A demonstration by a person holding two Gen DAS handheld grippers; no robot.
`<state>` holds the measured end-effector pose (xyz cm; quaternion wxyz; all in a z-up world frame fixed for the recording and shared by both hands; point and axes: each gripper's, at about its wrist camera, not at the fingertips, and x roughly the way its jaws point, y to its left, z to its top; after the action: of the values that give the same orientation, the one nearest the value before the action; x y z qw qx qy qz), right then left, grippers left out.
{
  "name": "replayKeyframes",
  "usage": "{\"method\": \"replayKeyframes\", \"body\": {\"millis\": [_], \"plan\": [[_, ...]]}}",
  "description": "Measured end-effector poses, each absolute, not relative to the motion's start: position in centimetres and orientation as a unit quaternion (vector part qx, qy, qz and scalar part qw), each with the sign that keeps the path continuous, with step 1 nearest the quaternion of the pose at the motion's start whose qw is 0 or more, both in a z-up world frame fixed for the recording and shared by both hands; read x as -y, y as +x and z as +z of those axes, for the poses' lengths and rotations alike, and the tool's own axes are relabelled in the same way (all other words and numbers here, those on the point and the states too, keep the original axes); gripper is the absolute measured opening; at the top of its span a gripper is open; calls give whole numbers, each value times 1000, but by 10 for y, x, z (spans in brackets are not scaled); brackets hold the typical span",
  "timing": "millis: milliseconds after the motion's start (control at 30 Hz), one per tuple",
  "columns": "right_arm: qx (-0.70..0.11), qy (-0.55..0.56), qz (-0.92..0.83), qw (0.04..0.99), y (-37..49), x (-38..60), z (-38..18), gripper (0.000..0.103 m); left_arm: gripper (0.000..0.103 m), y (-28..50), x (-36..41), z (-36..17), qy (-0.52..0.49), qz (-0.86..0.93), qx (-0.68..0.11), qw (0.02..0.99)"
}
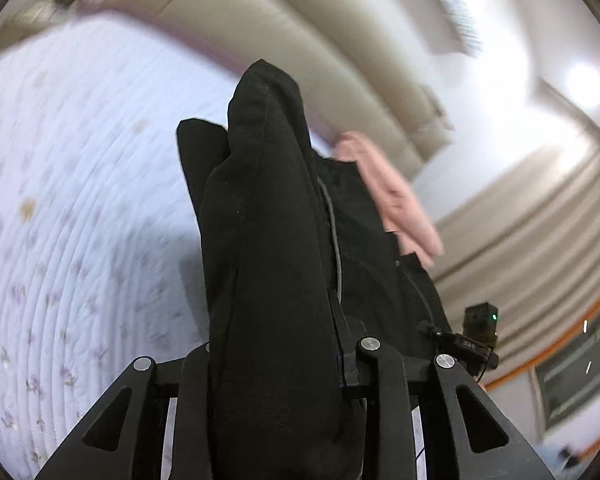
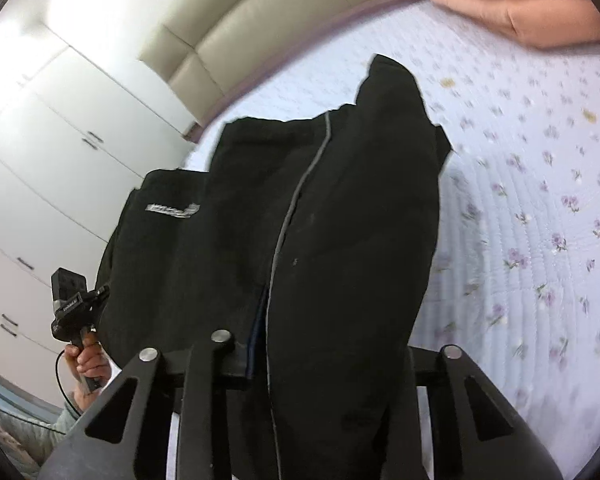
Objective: Fold large clothes
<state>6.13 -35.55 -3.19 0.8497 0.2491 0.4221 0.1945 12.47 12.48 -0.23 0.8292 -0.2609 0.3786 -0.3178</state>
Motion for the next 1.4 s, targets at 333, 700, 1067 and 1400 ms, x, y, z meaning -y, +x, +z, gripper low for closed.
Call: {"method": "replayKeyframes", "body": {"millis": [333, 700, 1067, 1400], "plan": [[-426, 146, 185, 874, -50, 284, 80, 32, 30, 15, -145, 82, -226, -353, -335, 844], [-497, 181, 145, 836, -86, 262, 20, 32, 36, -21, -218, -35, -254, -184, -585, 748], [-539, 309, -18, 783, -113, 360, -33, 60, 40, -21, -305, -12, -273, -65, -552, 785], [-496, 160, 25, 853, -111, 211, 45, 60, 41, -44, -215, 40, -163, -145, -508, 833]]}}
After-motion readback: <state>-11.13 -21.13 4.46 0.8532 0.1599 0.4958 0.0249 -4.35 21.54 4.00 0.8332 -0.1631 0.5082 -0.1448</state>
